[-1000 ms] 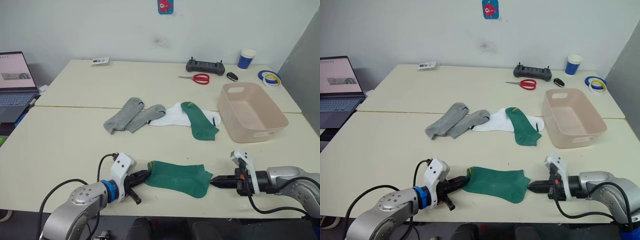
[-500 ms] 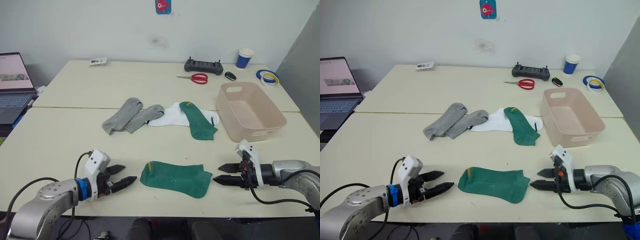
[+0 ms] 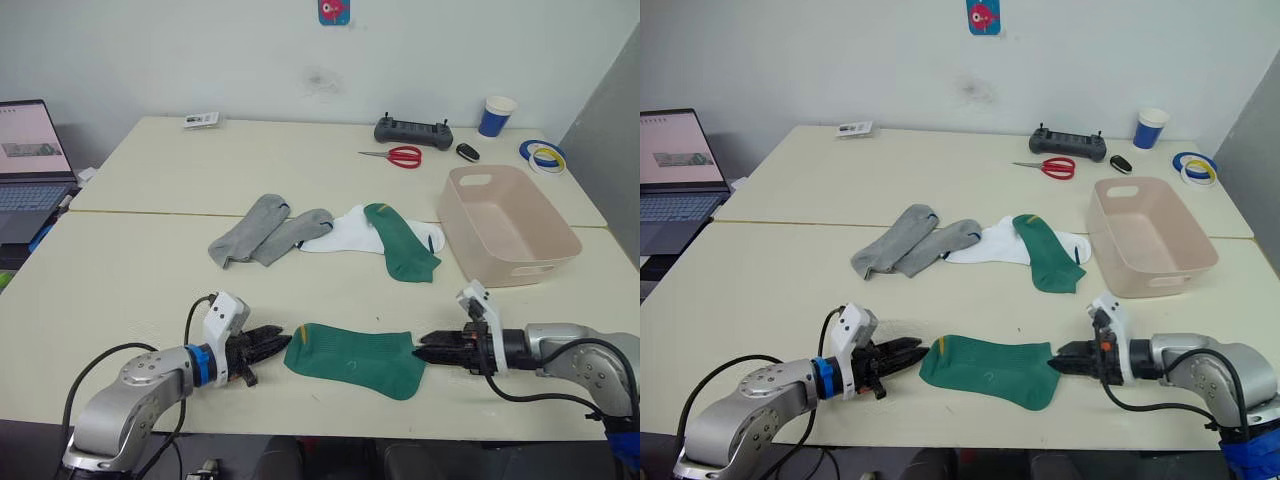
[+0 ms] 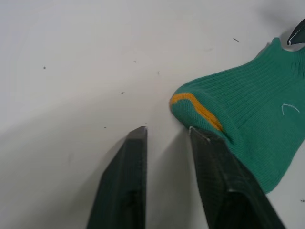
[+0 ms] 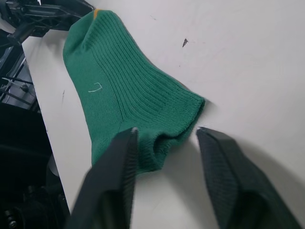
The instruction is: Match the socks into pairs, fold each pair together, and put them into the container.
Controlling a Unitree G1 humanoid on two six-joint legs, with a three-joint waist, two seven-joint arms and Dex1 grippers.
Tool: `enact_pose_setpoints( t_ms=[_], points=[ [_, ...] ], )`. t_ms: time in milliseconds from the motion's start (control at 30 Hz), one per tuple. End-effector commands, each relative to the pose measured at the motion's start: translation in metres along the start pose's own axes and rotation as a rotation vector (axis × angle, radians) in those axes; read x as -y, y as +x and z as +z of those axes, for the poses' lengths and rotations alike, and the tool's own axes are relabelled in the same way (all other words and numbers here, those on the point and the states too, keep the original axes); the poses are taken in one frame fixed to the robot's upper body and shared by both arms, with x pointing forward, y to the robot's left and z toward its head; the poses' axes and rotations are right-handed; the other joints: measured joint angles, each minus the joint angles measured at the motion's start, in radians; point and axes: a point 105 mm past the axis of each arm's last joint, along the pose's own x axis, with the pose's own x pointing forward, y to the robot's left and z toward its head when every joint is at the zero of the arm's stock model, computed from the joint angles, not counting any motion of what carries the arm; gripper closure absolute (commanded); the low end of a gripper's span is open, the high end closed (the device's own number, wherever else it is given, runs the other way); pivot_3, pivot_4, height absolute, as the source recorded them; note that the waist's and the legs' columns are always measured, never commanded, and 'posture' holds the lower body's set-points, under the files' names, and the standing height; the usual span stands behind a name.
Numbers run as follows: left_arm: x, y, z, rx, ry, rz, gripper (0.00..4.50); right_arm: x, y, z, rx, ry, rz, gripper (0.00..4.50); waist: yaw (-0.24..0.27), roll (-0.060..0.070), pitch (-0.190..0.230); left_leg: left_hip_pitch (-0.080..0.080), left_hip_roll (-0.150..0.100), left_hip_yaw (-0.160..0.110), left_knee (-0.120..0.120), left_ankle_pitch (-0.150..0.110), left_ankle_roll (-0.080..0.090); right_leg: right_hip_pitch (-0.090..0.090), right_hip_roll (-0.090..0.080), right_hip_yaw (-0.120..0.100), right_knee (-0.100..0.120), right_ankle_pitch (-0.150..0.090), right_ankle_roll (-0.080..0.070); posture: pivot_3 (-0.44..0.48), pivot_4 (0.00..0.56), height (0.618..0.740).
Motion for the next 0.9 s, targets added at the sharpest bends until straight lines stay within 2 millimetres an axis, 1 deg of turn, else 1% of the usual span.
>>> enact_pose_setpoints(
  t_ms=[33, 67, 100, 300, 367, 467, 567, 633, 700, 733, 833, 867, 900],
  points=[
    [0.018, 0.004, 0.004, 0.016, 0.006, -0.069, 4.48, 0.003, -0.004, 0.003, 0.016, -0.015, -0.011, 3.84, 0.000, 0.000, 0.000, 0.000, 0.000, 0.000, 0.000, 0.000, 0.000, 0.000, 0.000, 0.000, 0.000, 0.000, 0.000, 0.000, 0.150, 0.740],
    [0.022, 0.004, 0.004, 0.015, 0.003, -0.079, 4.50, 0.004, -0.005, 0.004, 0.018, -0.015, -0.012, 4.22, 0.000, 0.000, 0.000, 0.000, 0.000, 0.000, 0.000, 0.000, 0.000, 0.000, 0.000, 0.000, 0.000, 0.000, 0.000, 0.000, 0.150, 0.740],
    [0.025, 0.005, 0.003, 0.015, 0.001, -0.084, 4.50, 0.004, -0.006, 0.004, 0.020, -0.016, -0.012, 4.46, -0.001, 0.000, 0.000, 0.000, 0.000, 0.000, 0.000, 0.000, 0.000, 0.000, 0.000, 0.000, 0.000, 0.000, 0.000, 0.000, 0.150, 0.740],
    [0.028, 0.007, -0.001, 0.014, -0.016, -0.070, 4.50, 0.016, -0.011, 0.009, 0.037, -0.021, -0.058, 4.46, -0.001, 0.000, 0.000, 0.000, 0.000, 0.000, 0.000, 0.000, 0.000, 0.000, 0.000, 0.000, 0.001, 0.000, 0.000, 0.000, 0.150, 0.740],
    [0.028, 0.007, 0.000, 0.014, -0.015, -0.064, 4.50, 0.016, -0.013, 0.009, 0.033, -0.021, -0.055, 4.46, -0.001, 0.000, 0.000, 0.000, 0.000, 0.000, 0.000, 0.000, 0.000, 0.000, 0.000, 0.000, 0.001, 0.000, 0.000, 0.000, 0.150, 0.740],
    [0.022, 0.008, 0.000, 0.010, -0.007, -0.025, 4.50, 0.020, -0.015, 0.010, 0.027, -0.033, -0.069, 4.46, -0.001, 0.000, 0.000, 0.000, 0.000, 0.000, 0.000, 0.000, 0.000, 0.000, 0.000, 0.000, 0.000, 0.000, 0.000, 0.000, 0.150, 0.740],
    [0.010, 0.001, 0.005, 0.011, 0.027, 0.005, 4.50, 0.013, -0.015, 0.013, 0.021, -0.066, -0.039, 4.46, -0.001, 0.000, 0.000, 0.000, 0.000, 0.000, 0.000, 0.000, 0.000, 0.000, 0.000, 0.000, 0.001, 0.000, 0.000, 0.000, 0.150, 0.740],
    [0.007, -0.003, 0.008, 0.009, 0.054, 0.004, 4.50, 0.013, -0.015, 0.018, 0.038, -0.110, -0.054, 4.46, -0.001, 0.000, 0.000, 0.000, 0.000, -0.001, 0.000, 0.000, 0.000, 0.000, 0.001, 0.000, 0.001, 0.000, 0.000, 0.000, 0.150, 0.740],
    [0.001, -0.011, 0.014, 0.015, 0.094, 0.012, 4.12, 0.015, -0.016, 0.028, 0.071, -0.181, -0.085, 4.50, -0.001, 0.000, 0.000, 0.000, 0.000, -0.001, 0.000, 0.000, 0.000, 0.000, 0.001, 0.000, 0.001, 0.000, 0.000, 0.000, 0.150, 0.740],
    [-0.003, -0.016, 0.018, 0.016, 0.122, 0.019, 3.95, 0.011, -0.017, 0.035, 0.091, -0.251, -0.079, 4.50, -0.001, 0.000, 0.000, 0.000, 0.000, -0.001, 0.000, 0.000, 0.000, 0.000, 0.001, 0.000, 0.001, 0.000, 0.000, 0.000, 0.150, 0.740],
    [-0.007, -0.027, 0.041, 0.074, 0.220, 0.017, 3.03, -0.013, -0.015, 0.049, 0.129, -0.465, 0.001, 4.50, -0.001, 0.001, 0.000, 0.000, 0.000, 0.000, 0.000, 0.000, 0.000, 0.000, 0.001, 0.000, 0.001, 0.000, 0.000, 0.000, 0.150, 0.740],
    [-0.004, -0.027, 0.047, 0.091, 0.252, -0.006, 2.67, -0.021, -0.011, 0.051, 0.137, -0.492, 0.036, 4.50, -0.001, 0.001, 0.000, 0.000, 0.000, 0.000, 0.000, 0.000, 0.000, 0.000, 0.001, -0.001, 0.000, 0.000, 0.000, 0.000, 0.150, 0.740],
    [0.001, -0.026, 0.051, 0.093, 0.293, -0.033, 2.40, -0.028, -0.006, 0.052, 0.142, -0.536, 0.067, 4.50, -0.001, 0.001, 0.000, 0.000, 0.001, 0.000, 0.000, 0.000, 0.000, 0.000, 0.001, -0.001, 0.000, 0.000, 0.000, 0.000, 0.150, 0.740]
  ],
)
